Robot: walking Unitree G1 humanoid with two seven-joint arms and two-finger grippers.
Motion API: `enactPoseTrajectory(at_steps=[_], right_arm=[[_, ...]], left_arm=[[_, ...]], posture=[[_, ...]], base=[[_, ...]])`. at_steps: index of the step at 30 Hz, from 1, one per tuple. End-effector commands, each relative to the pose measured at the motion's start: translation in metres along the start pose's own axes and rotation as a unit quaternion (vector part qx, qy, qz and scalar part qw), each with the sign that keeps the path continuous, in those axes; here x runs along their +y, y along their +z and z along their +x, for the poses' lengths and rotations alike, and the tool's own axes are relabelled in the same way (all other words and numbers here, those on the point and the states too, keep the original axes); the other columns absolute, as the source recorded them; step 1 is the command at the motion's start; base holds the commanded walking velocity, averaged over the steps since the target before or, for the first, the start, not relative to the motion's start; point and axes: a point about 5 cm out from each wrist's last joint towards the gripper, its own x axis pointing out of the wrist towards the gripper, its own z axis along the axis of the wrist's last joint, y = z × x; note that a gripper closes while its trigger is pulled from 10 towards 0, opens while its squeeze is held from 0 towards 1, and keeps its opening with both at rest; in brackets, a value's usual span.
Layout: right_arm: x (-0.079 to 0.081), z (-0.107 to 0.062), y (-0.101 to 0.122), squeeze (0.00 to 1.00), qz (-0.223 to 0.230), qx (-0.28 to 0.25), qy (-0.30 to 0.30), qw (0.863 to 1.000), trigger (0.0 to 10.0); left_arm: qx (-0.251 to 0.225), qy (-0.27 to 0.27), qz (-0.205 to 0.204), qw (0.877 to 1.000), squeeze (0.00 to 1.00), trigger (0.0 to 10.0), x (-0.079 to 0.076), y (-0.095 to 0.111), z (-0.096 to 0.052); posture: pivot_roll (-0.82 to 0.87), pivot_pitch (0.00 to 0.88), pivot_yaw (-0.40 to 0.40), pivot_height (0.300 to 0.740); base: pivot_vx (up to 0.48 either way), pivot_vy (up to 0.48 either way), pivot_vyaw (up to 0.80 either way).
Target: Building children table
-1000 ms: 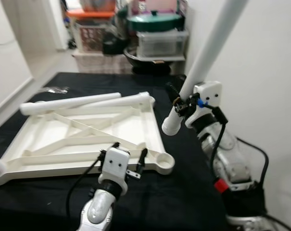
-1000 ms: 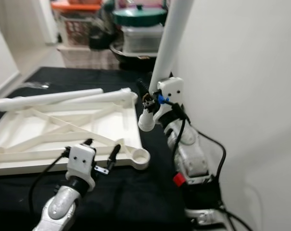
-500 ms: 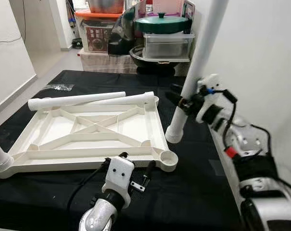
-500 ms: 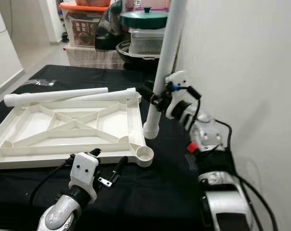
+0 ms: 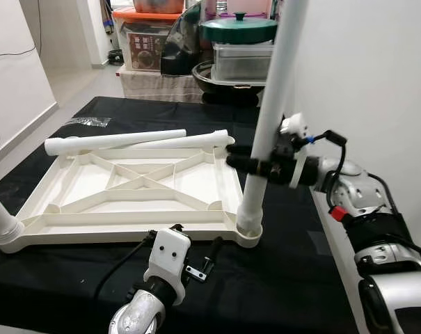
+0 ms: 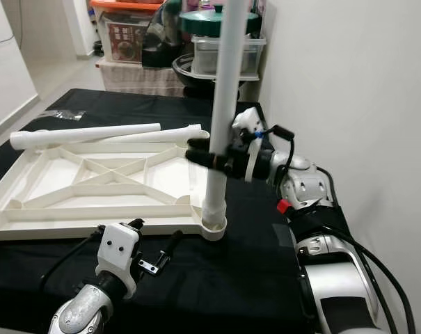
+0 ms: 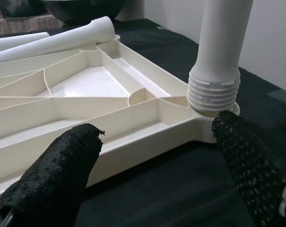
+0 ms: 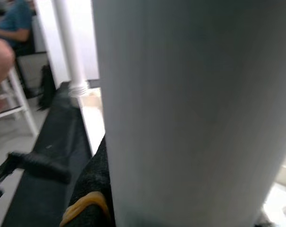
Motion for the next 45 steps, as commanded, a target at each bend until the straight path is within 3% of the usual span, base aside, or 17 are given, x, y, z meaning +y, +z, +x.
enactPoseTrajectory(at_steps=[1, 10, 14, 17, 22, 30, 34, 45], right_arm=[[0.004, 0.002, -0.006, 0.0, -0.003, 0.011, 0.016, 1.0, 10.0], [-0.002, 0.004, 0.0, 0.0, -0.001, 0.002, 0.012, 1.0, 10.0], [-0.004, 0.001, -0.001, 0.0, 0.002, 0.016, 0.017, 1.0, 10.0], [-0.004, 0.0, 0.0, 0.0, -0.006, 0.016, 0.018, 1.0, 10.0], [-0.005, -0.004, -0.007, 0.0, -0.001, 0.032, 0.012, 0.999, 10.0], [-0.003, -0.012, -0.016, 0.0, 0.002, 0.045, 0.011, 0.999, 10.0], [-0.002, -0.011, -0.017, 0.0, 0.007, 0.043, 0.014, 0.999, 10.0], [-0.002, -0.004, -0.027, 0.0, 0.025, 0.043, -0.015, 0.999, 10.0]], left_arm=[[0.004, -0.001, 0.005, 1.0, 0.0, 10.0, 0.003, 0.0, -0.003], [0.032, 0.048, -0.022, 0.998, 0.0, 10.0, 0.017, -0.007, -0.014], [0.033, 0.015, -0.043, 0.998, 0.0, 10.0, 0.014, -0.006, -0.017], [0.033, -0.001, -0.033, 0.999, 0.0, 10.0, 0.012, -0.006, -0.017], [0.042, -0.098, 0.007, 0.994, 0.0, 10.0, -0.008, -0.011, -0.019], [0.044, -0.105, 0.022, 0.993, 0.0, 10.0, -0.008, -0.01, -0.018], [-0.015, -0.122, 0.036, 0.992, 0.0, 10.0, -0.013, 0.004, -0.018], [-0.005, -0.093, 0.032, 0.995, 0.0, 10.0, -0.009, 0.001, -0.015]], posture=[[0.07, 0.055, -0.043, 0.74], [0.08, 0.065, -0.048, 0.74], [0.08, 0.064, -0.05, 0.74], [0.08, 0.066, -0.049, 0.74], [0.08, 0.065, -0.042, 0.74], [0.08, 0.069, -0.036, 0.74], [0.08, 0.069, -0.034, 0.74], [0.08, 0.07, -0.038, 0.74]], base=[[0.0, 0.0, 0.0], [0.0, 0.0, 0.0], [0.0, 0.0, 0.0], [0.0, 0.0, 0.0], [0.0, 0.0, 0.0], [0.0, 0.0, 0.0], [0.0, 0.0, 0.0], [0.0, 0.0, 0.0]])
